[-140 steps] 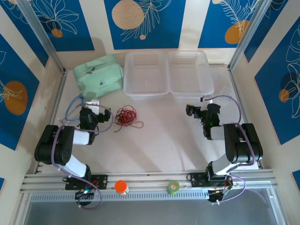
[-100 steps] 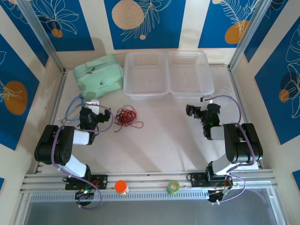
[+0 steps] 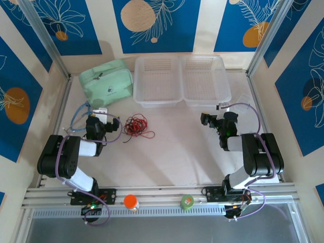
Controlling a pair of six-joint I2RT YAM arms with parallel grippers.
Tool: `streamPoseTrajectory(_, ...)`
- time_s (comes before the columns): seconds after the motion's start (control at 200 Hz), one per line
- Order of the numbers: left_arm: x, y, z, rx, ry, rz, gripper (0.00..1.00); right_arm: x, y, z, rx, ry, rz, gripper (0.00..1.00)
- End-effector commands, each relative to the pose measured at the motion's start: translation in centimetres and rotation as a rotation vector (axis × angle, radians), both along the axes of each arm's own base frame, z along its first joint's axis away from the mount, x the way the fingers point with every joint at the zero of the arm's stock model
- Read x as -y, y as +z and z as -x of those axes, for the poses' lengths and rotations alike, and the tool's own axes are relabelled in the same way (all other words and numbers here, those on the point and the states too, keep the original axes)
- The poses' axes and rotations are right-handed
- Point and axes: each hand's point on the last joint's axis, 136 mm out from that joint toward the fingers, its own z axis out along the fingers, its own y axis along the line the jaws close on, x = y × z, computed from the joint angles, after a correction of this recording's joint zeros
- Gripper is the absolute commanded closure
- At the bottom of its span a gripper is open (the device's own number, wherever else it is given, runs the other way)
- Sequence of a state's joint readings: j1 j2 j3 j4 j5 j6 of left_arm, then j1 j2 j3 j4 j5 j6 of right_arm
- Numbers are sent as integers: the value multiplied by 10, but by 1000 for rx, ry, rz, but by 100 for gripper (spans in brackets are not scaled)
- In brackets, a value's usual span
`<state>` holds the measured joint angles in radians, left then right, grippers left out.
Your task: Untangle the cables
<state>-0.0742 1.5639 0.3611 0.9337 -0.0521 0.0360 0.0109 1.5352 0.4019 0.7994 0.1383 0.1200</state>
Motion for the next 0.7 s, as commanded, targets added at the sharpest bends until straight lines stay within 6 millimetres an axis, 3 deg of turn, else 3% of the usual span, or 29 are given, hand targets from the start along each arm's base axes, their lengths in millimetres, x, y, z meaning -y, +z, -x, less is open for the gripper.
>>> streamPoseTrajectory(0.0,1,6,-5,18,-18,-11,0,0,13,-5,40,9,0,1)
streamPoseTrajectory(0.37,1,6,-5,15,-14,-11,0,0,13,-4,39,13,-4,0)
streamPoseTrajectory(0.445,-7,10,-4,33,34,-13,0,3,15,-5,41,-6,-8,5)
streamPoseTrajectory(0.565,-15,38,4,45,85,-25,0,9,48,-4,-4,-57,8,8)
streamPoseTrajectory(0.695,-36,92,21,2,277,69,0,5,92,13,-100,-109,-17,12)
